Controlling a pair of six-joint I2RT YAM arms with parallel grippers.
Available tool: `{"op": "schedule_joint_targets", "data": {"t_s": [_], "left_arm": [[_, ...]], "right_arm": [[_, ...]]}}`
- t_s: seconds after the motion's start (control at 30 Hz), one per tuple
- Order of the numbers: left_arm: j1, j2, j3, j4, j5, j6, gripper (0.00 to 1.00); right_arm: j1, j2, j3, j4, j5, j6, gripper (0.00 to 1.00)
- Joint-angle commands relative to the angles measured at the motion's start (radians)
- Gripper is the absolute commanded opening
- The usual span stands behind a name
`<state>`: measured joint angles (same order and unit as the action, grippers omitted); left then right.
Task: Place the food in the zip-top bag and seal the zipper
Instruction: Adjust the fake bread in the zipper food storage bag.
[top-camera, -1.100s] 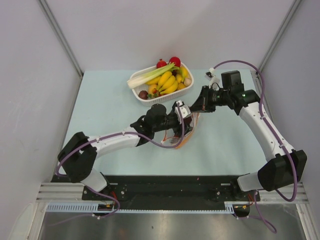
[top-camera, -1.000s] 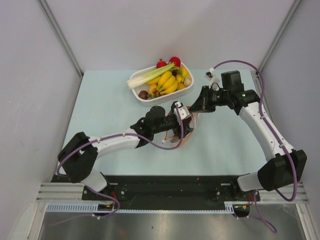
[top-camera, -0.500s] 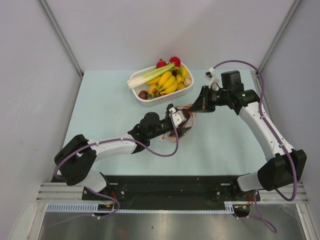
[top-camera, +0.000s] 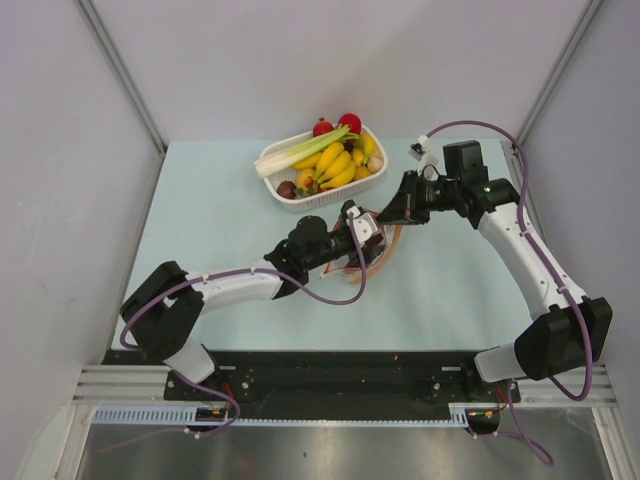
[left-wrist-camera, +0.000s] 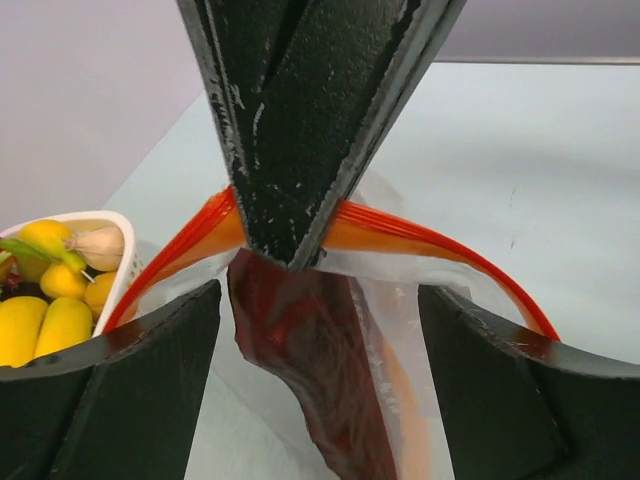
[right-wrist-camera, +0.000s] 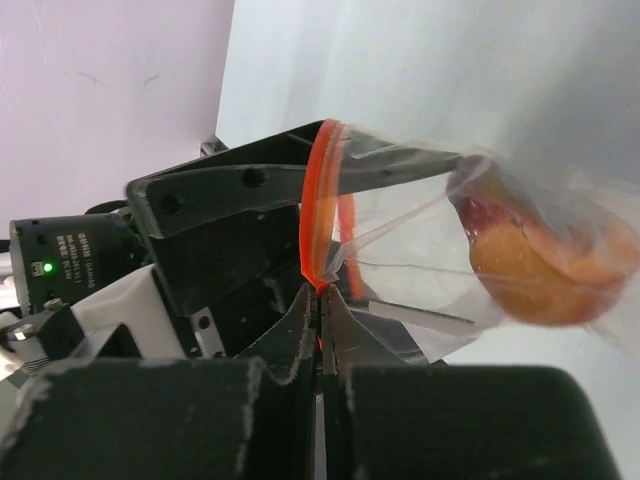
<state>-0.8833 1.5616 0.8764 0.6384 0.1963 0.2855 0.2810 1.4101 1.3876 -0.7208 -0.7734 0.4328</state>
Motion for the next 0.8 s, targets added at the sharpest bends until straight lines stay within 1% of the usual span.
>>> {"op": "schedule_joint_targets", "data": {"t_s": [0.0, 0.13, 0.17, 0.2, 0.23, 0.27, 0.33, 0.37, 0.43, 0.47, 0.5, 0.53, 0.77], "left_arm": [[0.01, 0.049, 0.07, -0.028, 0.067, -0.031, 0.79], [0.01, 0.075, 0.081, -0.077, 0.138, -0.029, 0.65], [0.01, 0.077, 0.079, -0.095, 0.152, -0.026, 0.59], [0.01, 0.078, 0.076, -0.101, 0.172, -0.026, 0.56], [0.012, 0.077, 0.072, -0.106, 0.176, -0.026, 0.54], [0.014, 0.074, 0.069, -0.106, 0.18, -0.026, 0.48], [0.015, 0.057, 0.052, -0.1, 0.193, -0.032, 0.41], [0.021, 0.045, 0.047, -0.091, 0.202, -0.043, 0.32], [0.027, 0.011, 0.032, -0.089, 0.238, -0.055, 0.22], [0.032, -0.001, 0.029, -0.1, 0.242, -0.058, 0.12], [0.033, -0.011, 0.03, -0.112, 0.247, -0.06, 0.05], [0.037, -0.03, 0.032, -0.124, 0.252, -0.063, 0.0], [0.102, -0.1, 0.029, -0.195, 0.269, -0.143, 0.0]], "right_arm": [[-0.002, -0.02, 0.002, 0.03, -0.063, 0.006, 0.0], [-0.028, -0.014, 0.002, 0.031, -0.075, 0.011, 0.0], [-0.034, -0.014, 0.002, 0.031, -0.079, 0.014, 0.0], [-0.039, -0.013, 0.002, 0.032, -0.082, 0.015, 0.0], [-0.046, -0.011, 0.002, 0.035, -0.086, 0.02, 0.0], [-0.048, -0.013, 0.002, 0.035, -0.084, 0.02, 0.0], [-0.051, -0.017, 0.002, 0.026, -0.072, 0.012, 0.0], [-0.052, -0.016, 0.002, 0.021, -0.066, 0.011, 0.0], [-0.057, -0.017, 0.002, 0.005, -0.056, 0.003, 0.0], [-0.066, -0.017, 0.002, -0.002, -0.055, 0.0, 0.0], [-0.069, -0.017, 0.002, -0.002, -0.055, -0.002, 0.0], [-0.075, -0.017, 0.002, -0.006, -0.059, -0.003, 0.0], [-0.101, -0.037, 0.002, -0.084, -0.053, -0.058, 0.0]]}}
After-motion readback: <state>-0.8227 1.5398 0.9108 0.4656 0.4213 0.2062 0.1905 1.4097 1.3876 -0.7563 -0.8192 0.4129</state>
